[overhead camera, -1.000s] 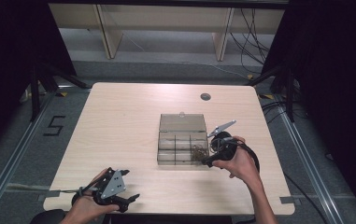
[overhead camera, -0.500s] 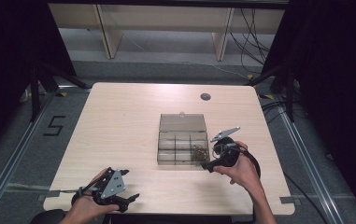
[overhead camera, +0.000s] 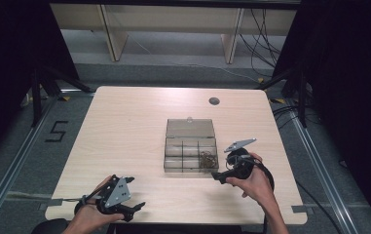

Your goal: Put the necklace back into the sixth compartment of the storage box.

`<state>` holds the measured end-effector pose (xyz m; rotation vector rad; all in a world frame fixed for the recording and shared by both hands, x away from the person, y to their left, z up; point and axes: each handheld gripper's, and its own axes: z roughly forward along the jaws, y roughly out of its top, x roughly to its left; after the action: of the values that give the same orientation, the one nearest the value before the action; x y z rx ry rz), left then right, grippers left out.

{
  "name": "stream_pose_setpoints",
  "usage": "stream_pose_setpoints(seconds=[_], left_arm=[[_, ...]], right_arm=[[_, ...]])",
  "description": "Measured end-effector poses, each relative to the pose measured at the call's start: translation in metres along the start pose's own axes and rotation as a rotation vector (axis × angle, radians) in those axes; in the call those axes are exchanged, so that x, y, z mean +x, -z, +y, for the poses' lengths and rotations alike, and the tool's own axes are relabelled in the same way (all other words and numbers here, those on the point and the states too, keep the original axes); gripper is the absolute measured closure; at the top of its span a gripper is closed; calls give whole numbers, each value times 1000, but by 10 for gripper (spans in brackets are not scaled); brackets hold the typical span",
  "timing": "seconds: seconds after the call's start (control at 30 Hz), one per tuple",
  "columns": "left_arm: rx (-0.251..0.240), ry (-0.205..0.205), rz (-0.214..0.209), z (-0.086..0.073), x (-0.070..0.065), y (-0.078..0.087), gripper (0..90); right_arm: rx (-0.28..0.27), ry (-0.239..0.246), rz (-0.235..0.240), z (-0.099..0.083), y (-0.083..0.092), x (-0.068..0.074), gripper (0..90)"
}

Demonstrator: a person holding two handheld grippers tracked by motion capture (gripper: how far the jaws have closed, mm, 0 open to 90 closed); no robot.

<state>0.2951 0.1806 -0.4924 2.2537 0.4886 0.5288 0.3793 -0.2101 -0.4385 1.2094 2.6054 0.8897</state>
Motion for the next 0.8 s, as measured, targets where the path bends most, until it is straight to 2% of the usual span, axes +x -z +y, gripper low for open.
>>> stream_pose_setpoints(seconds=[0.07,0.13,0.17,0.23,0.27,0.3,0.37,0.4,0.53,0.57,0.6,0.63,0.7,0.77,0.8], left_arm=[[1,-1,7,0,0,0,150],[-8,8,-7,0,-1,0,150],[-6,8,-7,0,-1,0,149],[-6,7,-7,0,0,0,150],[3,-2,-1,0,0,0,150],[-6,7,-6,0,-1,0,150],[-6,8,-6,0,-1,0,150],[-6,7,-6,0,-1,0,150],[-5,5,-5,0,0,0,150],[-5,6,-5,0,-1,0,150],[-6,7,-5,0,-1,0,150],[-5,6,-5,0,-1,0,150],[-5,6,-5,0,-1,0,150],[-5,6,-5,0,-1,0,150],[-5,8,-6,0,-1,0,150]], right_arm=[[-11,4,-3,-1,0,1,187],[-8,2,3,-2,1,3,185],[-31,9,-5,-4,-1,3,184],[-22,2,7,-4,1,5,179],[-37,-1,8,-5,0,5,179],[-36,15,4,-7,0,6,179],[-45,8,6,-8,-1,7,179],[-22,-2,0,-8,1,8,179],[-32,14,17,-12,1,9,179],[-50,7,-3,-14,-2,9,179],[-28,11,3,-14,0,9,179],[-27,3,11,-15,0,11,178],[-33,18,5,-17,0,10,177],[-28,-2,11,-18,1,12,177],[-51,4,-8,-20,-2,11,177]])
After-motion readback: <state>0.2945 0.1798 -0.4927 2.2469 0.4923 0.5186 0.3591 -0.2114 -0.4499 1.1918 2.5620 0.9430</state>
